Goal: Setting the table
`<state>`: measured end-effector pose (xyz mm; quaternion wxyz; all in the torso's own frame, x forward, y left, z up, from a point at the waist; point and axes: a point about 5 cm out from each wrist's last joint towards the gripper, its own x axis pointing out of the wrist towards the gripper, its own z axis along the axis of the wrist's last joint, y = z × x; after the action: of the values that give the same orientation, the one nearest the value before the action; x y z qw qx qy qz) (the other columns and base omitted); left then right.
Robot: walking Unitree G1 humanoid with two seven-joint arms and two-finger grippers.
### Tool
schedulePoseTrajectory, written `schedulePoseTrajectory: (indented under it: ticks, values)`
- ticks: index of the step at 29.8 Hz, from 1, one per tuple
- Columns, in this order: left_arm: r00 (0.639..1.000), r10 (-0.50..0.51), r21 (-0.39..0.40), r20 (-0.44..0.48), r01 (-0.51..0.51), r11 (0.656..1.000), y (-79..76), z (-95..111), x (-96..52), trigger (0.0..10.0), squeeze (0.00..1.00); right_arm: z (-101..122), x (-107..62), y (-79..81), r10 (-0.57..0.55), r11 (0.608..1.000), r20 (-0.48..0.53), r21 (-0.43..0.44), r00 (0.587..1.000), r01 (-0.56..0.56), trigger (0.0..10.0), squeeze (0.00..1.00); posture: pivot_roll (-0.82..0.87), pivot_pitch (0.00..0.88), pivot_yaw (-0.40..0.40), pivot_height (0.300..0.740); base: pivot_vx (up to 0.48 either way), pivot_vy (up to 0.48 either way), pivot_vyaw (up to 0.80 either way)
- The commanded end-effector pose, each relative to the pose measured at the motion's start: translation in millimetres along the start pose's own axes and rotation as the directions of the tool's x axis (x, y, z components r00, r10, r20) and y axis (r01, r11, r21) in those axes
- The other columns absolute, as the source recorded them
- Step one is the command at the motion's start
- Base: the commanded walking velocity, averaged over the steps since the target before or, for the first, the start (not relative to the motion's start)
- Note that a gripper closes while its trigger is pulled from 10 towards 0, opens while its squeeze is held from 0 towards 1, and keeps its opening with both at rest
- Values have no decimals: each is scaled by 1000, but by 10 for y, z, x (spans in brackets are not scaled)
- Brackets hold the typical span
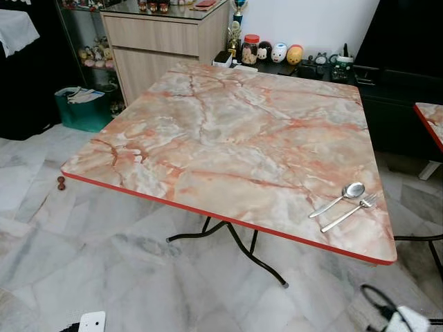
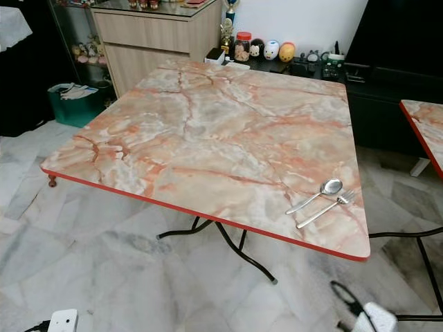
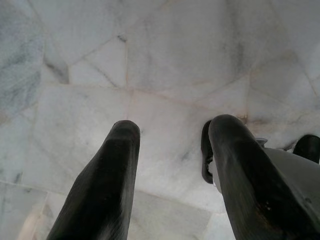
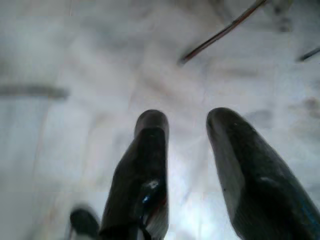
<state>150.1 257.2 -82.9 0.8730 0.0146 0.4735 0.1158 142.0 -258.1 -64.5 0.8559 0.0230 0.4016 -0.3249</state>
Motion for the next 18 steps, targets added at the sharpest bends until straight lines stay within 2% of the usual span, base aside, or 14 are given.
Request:
schedulePoseTrajectory:
  ticks: [1,2,6,8,9,10,18]
  values:
    - [1000,-5,6,-8,5,1000,-27,-9,2,10000,0,-53,7,169,140,988,-18,-66,990,-141,10000,0,28,0,-29,740,0,0,0]
    - [1000,-6,7,-8,6,1000,-34,-7,3,10000,0,-68,1,253,207,967,-7,-153,978,-206,10000,0,30,0,-29,740,0,0,0]
    - [1000,-6,4,-6,6,1000,-36,2,5,10000,0,-124,9,328,272,932,-37,-240,962,-272,10000,0,40,0,-34,740,0,0,0]
    - [1000,-5,1,-3,5,1000,-33,8,6,10000,0,-179,-4,398,350,882,-78,-308,933,-357,10000,0,48,0,-36,740,0,0,0]
    - [1000,-5,1,-3,5,1000,-33,8,6,10000,0,-179,-4,398,350,882,-78,-308,933,-357,10000,0,48,0,-36,740,0,0,0]
    - [1000,-3,-2,0,3,1000,-21,17,6,10000,0,-217,-14,430,390,841,-113,-361,914,-404,10000,0,59,0,-40,740,0,0,0]
    - [1000,15,-1,6,-15,1000,134,70,0,10000,0,-280,-18,453,407,836,-147,-339,902,-432,10000,0,51,0,-29,740,0,0,0]
